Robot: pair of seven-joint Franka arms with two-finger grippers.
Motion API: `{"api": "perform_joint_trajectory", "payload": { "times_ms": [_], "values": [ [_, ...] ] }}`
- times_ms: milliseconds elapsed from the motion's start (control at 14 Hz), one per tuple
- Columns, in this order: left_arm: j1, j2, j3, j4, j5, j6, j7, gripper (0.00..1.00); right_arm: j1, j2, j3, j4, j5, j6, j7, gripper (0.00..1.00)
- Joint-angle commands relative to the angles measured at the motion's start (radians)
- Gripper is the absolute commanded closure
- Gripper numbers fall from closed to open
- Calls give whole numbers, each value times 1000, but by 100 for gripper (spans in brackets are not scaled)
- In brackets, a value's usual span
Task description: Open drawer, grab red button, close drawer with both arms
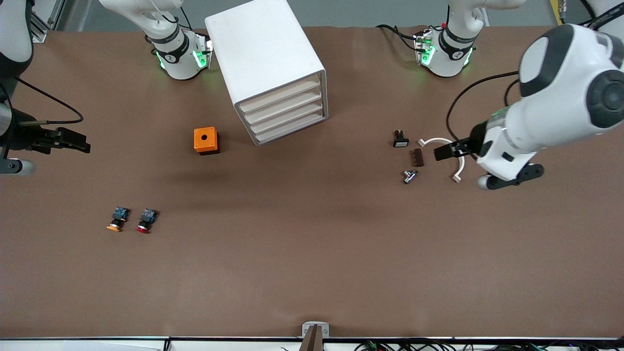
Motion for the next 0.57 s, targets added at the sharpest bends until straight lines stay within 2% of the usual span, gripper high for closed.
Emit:
{"api": "perform_joint_trajectory", "payload": {
  "times_ms": [0,286,500],
  "values": [
    [67,-114,-21,-138,42,3,119,0,-24,14,4,62,6,-37,-12,0],
    [126,-197,-41,-241,77,28,236,0,-27,14,4,144,0,-132,-11,0],
    [160,-307,-42,-391,97,145,316,0,-42,0,2,138,8,-144,0,0]
  ]
}}
